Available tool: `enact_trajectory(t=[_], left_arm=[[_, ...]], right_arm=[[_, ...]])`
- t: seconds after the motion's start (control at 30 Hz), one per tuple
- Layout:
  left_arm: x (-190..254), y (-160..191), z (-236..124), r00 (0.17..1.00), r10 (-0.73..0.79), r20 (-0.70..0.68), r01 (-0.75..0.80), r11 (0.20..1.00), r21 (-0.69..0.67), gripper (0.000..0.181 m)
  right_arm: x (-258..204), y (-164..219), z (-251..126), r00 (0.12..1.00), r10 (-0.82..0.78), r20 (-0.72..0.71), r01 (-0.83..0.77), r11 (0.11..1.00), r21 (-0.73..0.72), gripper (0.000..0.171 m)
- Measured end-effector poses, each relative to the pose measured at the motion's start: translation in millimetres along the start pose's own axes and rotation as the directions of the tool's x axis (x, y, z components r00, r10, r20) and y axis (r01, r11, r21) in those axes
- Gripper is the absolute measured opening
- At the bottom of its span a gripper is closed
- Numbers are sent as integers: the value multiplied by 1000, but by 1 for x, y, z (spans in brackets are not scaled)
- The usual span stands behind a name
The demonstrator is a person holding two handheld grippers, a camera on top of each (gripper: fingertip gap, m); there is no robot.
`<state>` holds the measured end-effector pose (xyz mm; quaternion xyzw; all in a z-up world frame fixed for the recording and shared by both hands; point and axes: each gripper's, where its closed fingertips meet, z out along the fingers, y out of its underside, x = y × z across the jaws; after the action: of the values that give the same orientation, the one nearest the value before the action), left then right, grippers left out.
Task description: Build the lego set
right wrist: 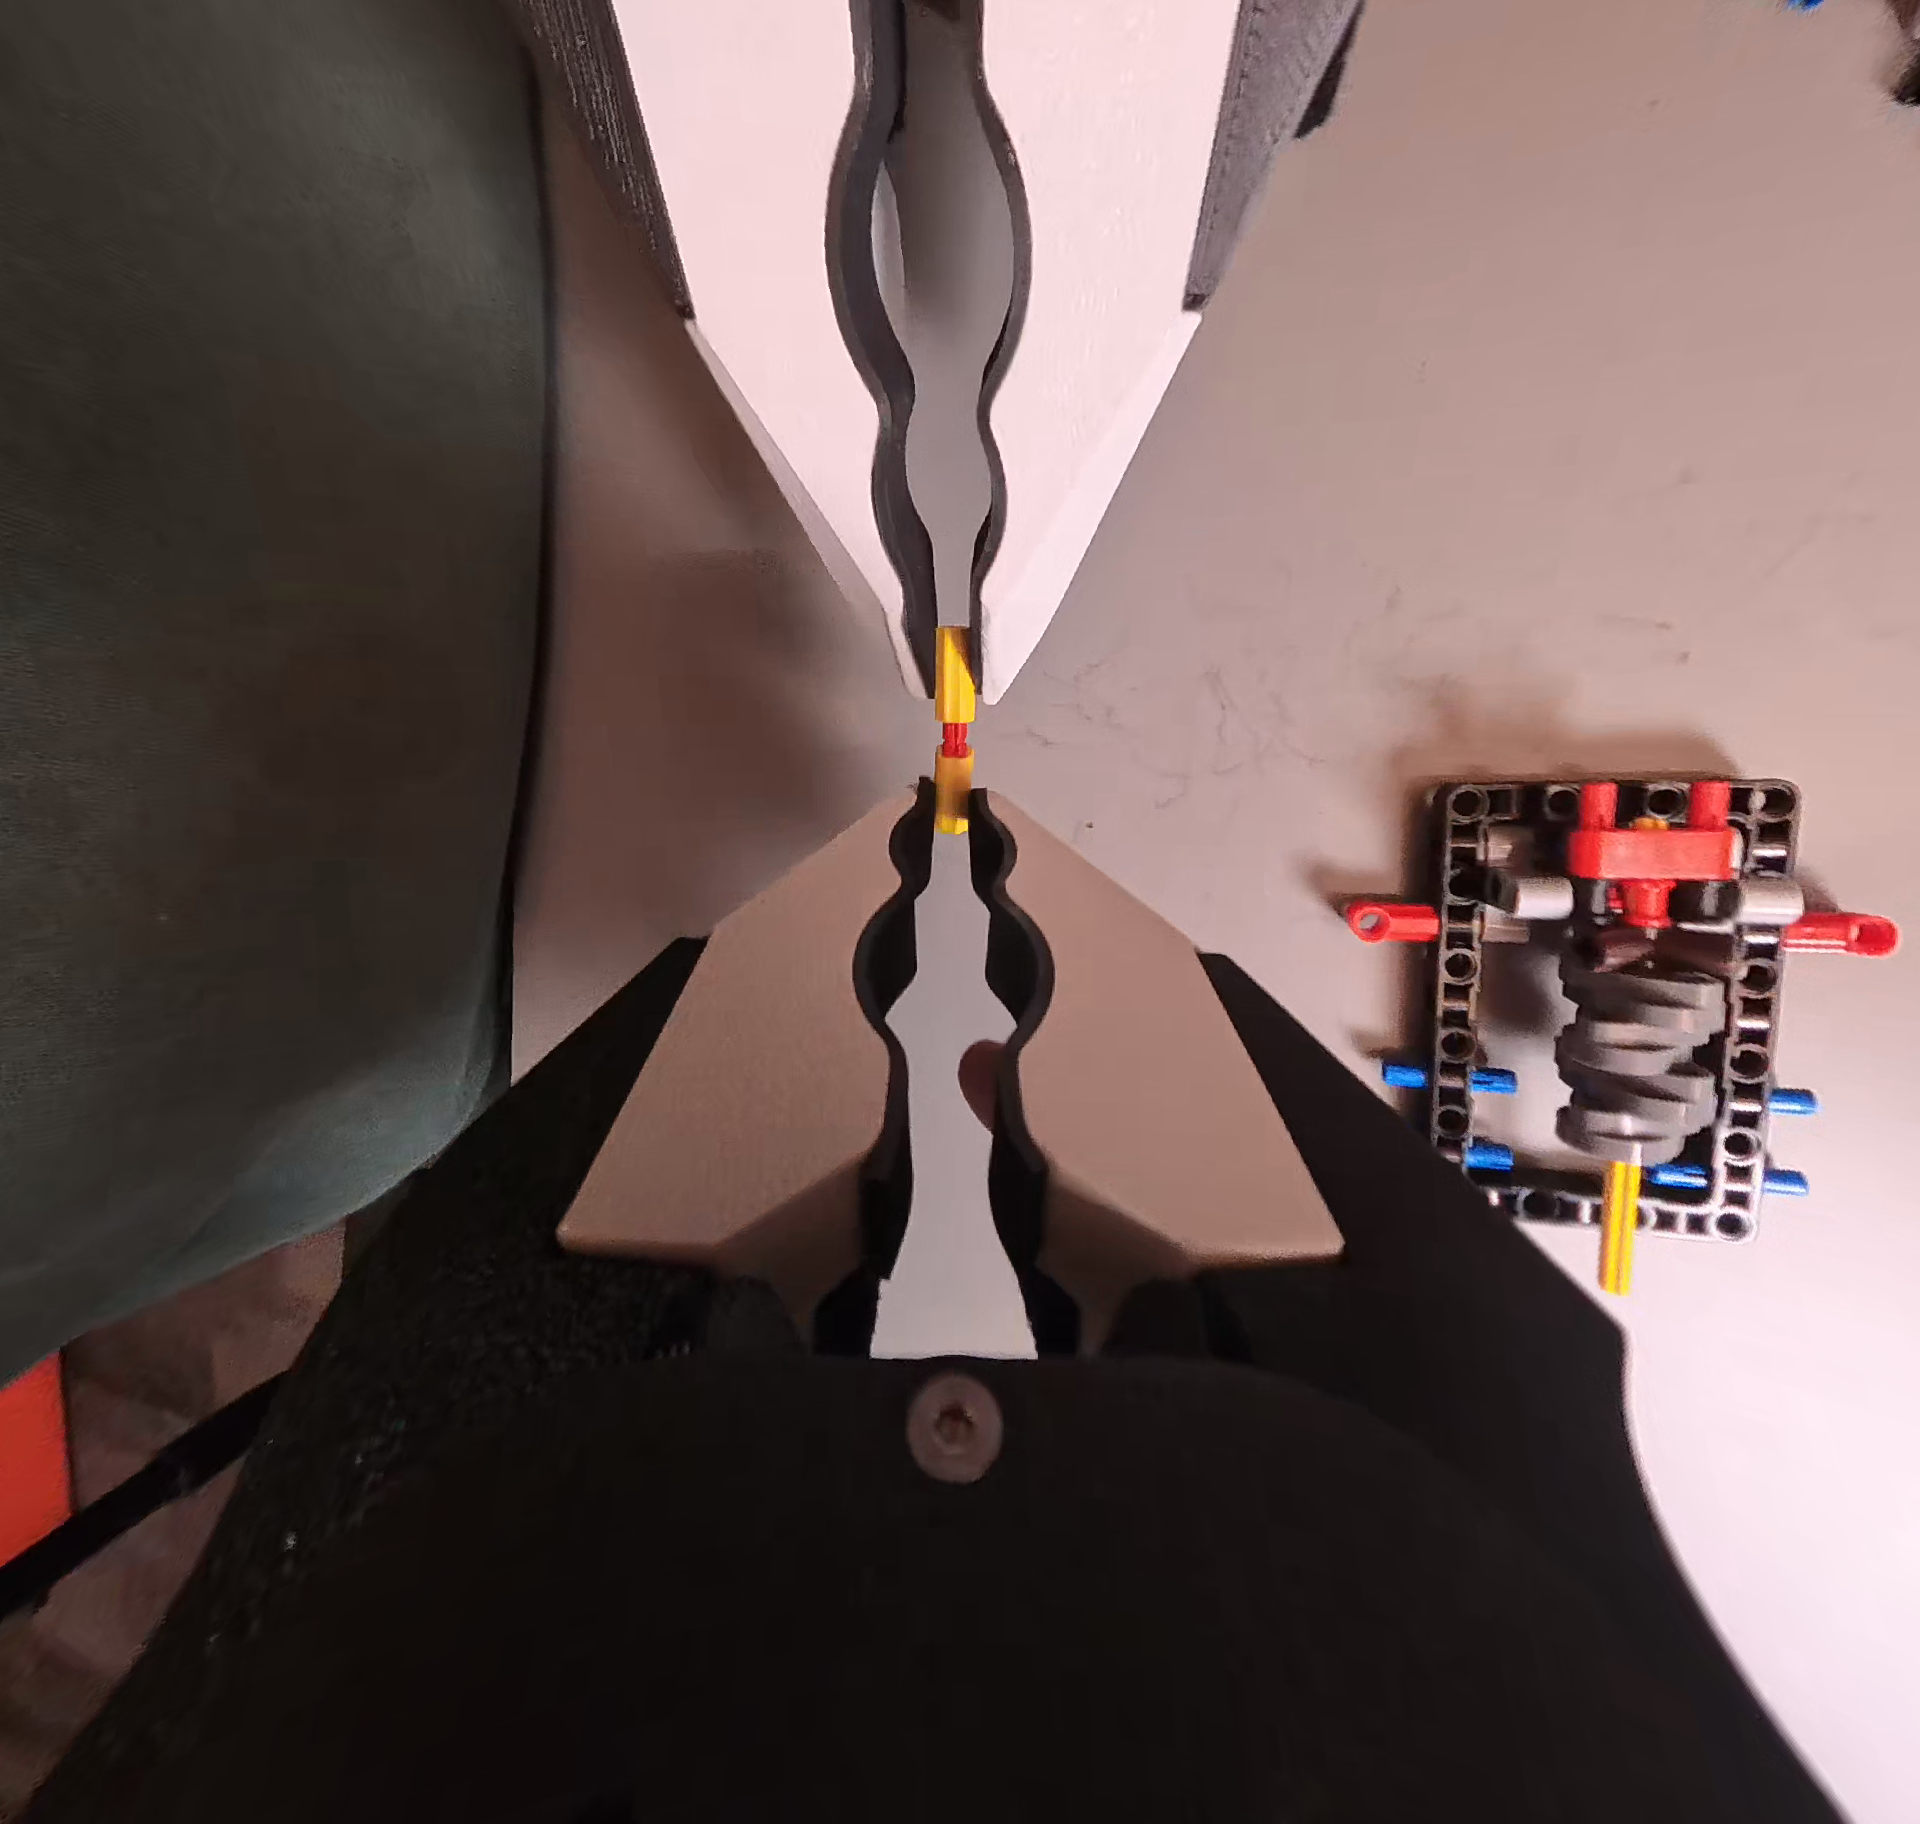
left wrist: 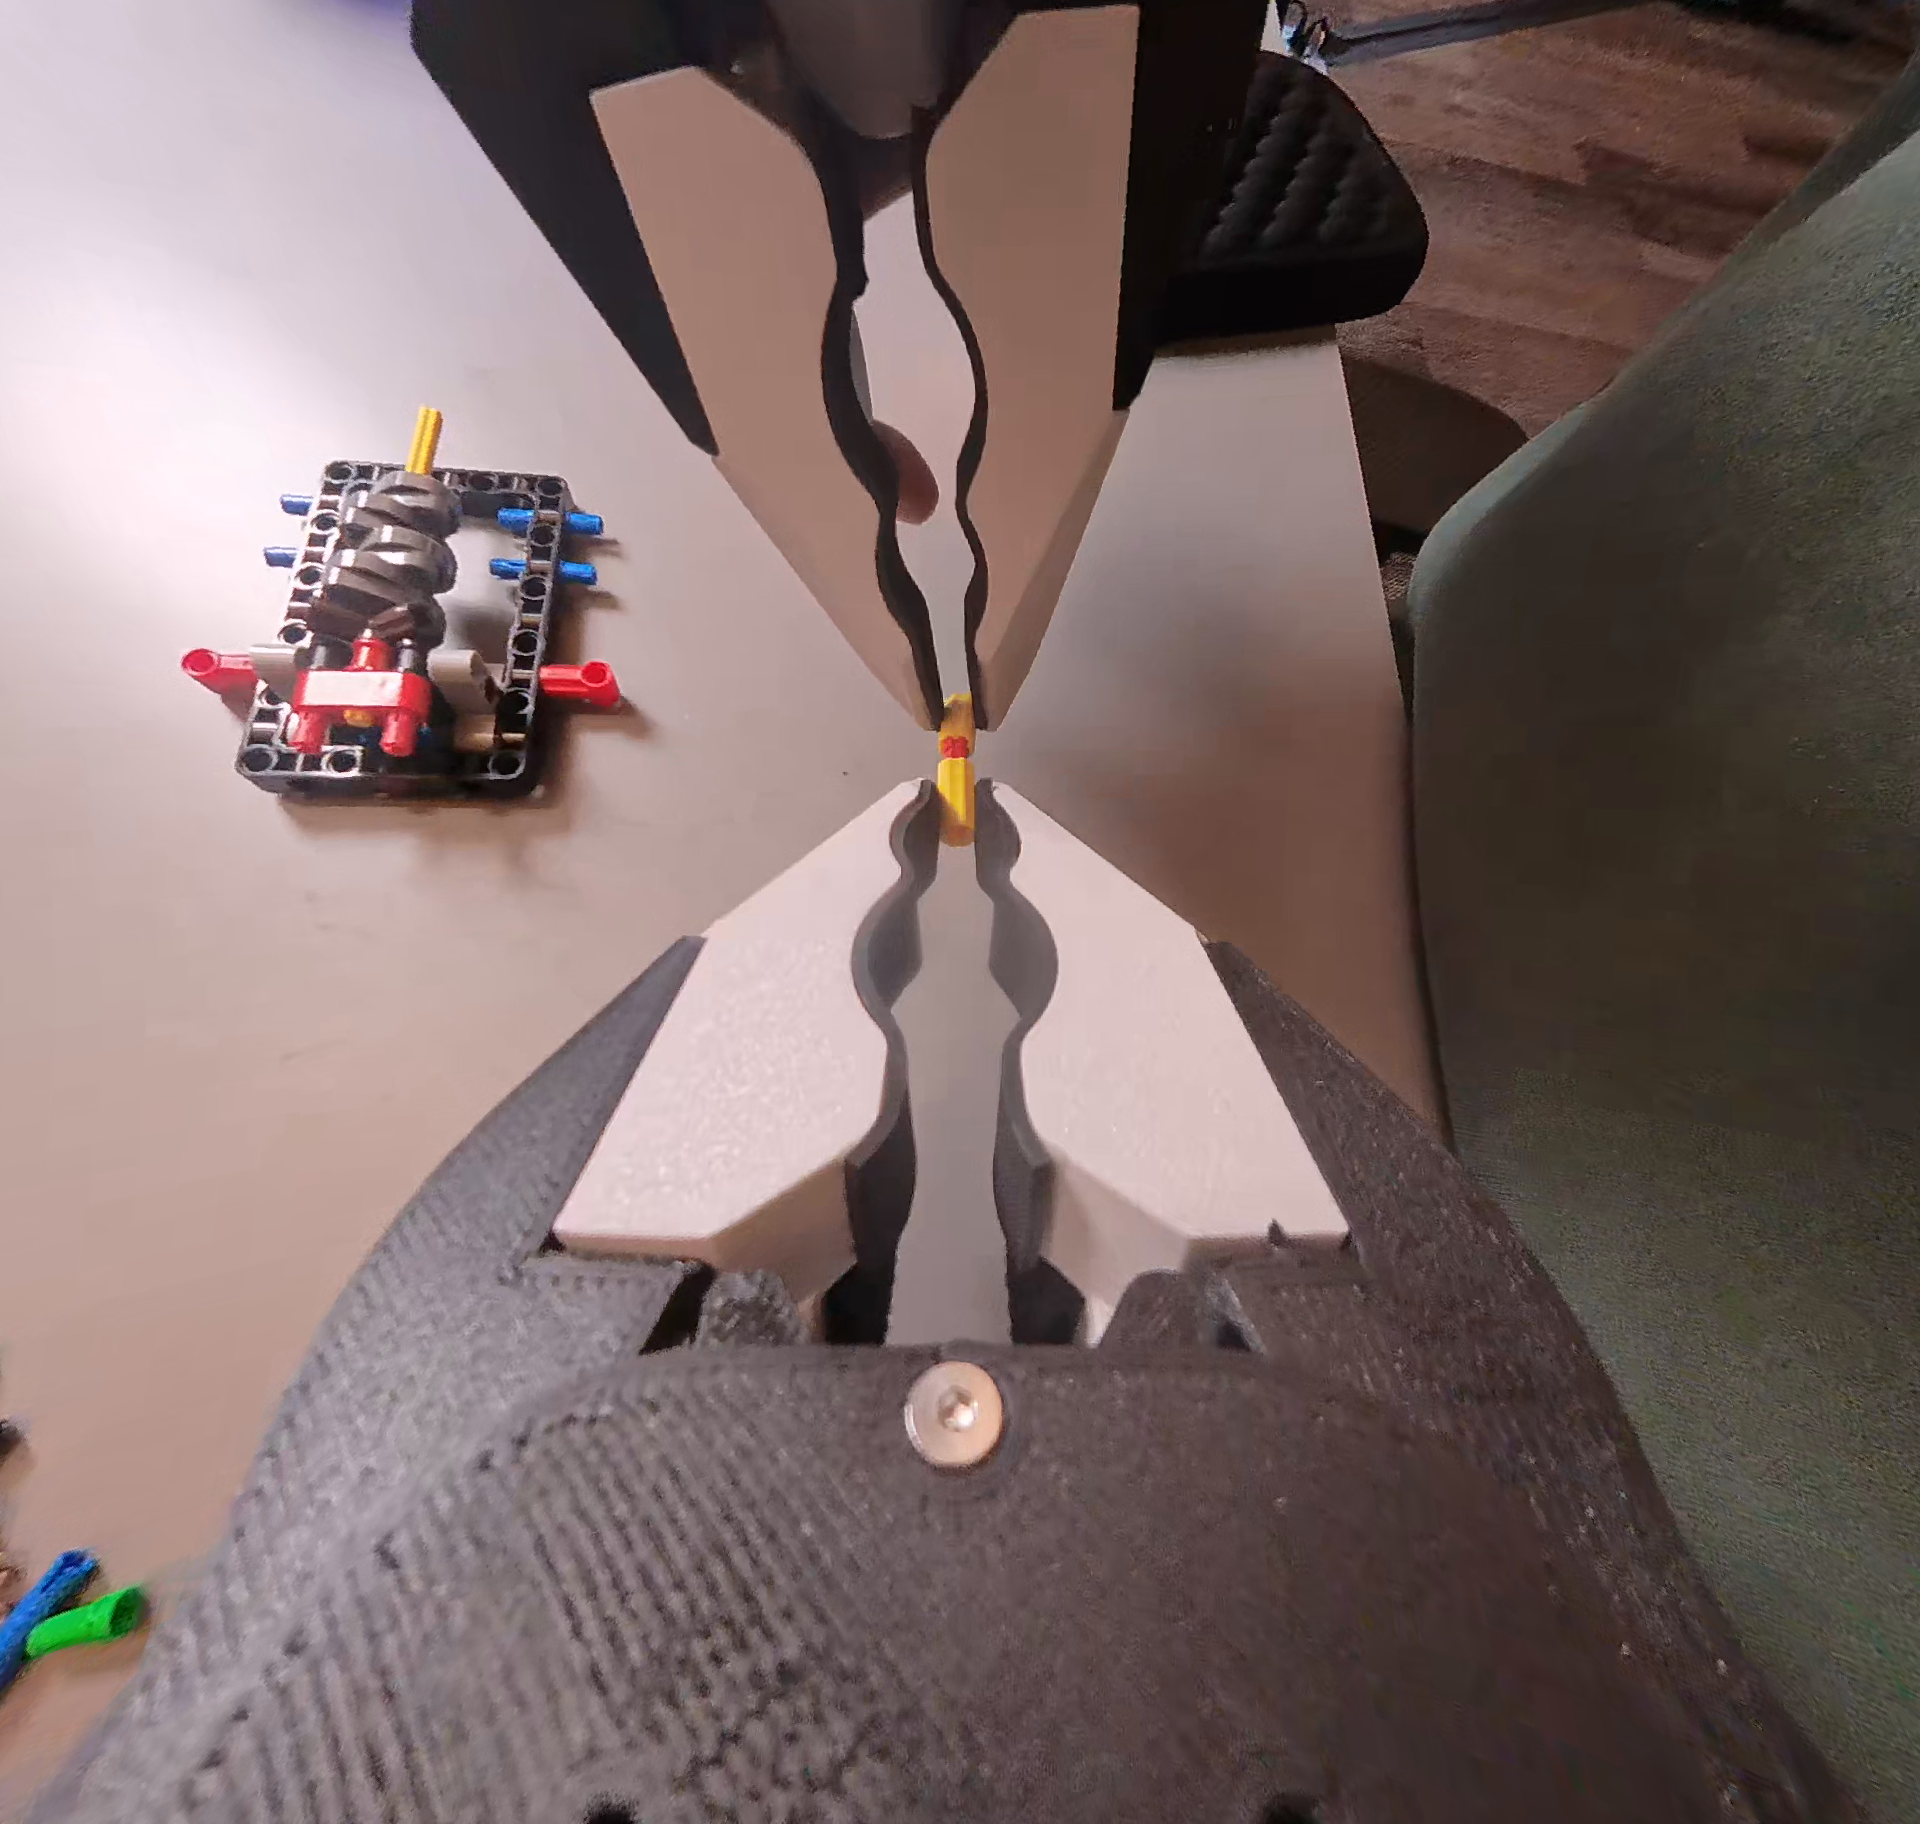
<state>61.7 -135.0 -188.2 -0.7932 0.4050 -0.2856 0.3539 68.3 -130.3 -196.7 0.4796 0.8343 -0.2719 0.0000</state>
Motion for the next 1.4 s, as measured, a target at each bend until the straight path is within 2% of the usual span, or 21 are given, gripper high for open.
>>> enact_trajectory(t=[0.03,0.17,0.27,0.37,0.47,0.57,0.67,0.8,1.1,1.17,1.27,1.4], left_arm=[[1,1,1,1000,-4,-3,4,1000,-3,5],[2,3,3,1000,-1,-5,1,1000,-31,5],[-2,2,-1,1000,-25,-3,25,1000,0,5],[-12,-4,-13,991,-129,-23,131,985,109,5],[-23,-14,-28,966,-240,-91,255,941,225,5],[-29,-21,-39,937,-306,-170,345,890,299,5],[-31,-33,-47,897,-349,-272,431,825,365,5],[-30,-44,-54,850,-371,-374,508,767,393,5],[-23,-46,-49,828,-379,-414,529,772,352,5],[-22,-44,-48,823,-384,-418,533,775,339,5],[-20,-44,-46,820,-386,-423,535,780,325,5],[-27,-36,-45,825,-415,-383,538,785,309,5]], right_arm=[[0,0,1,1000,-4,5,4,1000,-15,4],[-2,3,5,999,-20,31,23,996,-87,3],[0,0,2,999,-17,35,20,997,-74,4],[10,-12,-6,1000,-7,3,7,996,94,10],[16,-24,-17,998,-16,-55,32,954,297,18],[22,-36,-29,992,20,-121,48,847,529,27],[25,-46,-52,978,68,-199,108,651,752,28],[26,-48,-68,951,87,-297,216,502,838,16],[18,-52,-68,943,13,-332,278,518,809,7],[17,-52,-66,941,-3,-339,288,532,797,9],[18,-51,-62,937,-22,-349,301,557,774,0],[19,-45,-57,944,-29,-329,282,591,756,0]])
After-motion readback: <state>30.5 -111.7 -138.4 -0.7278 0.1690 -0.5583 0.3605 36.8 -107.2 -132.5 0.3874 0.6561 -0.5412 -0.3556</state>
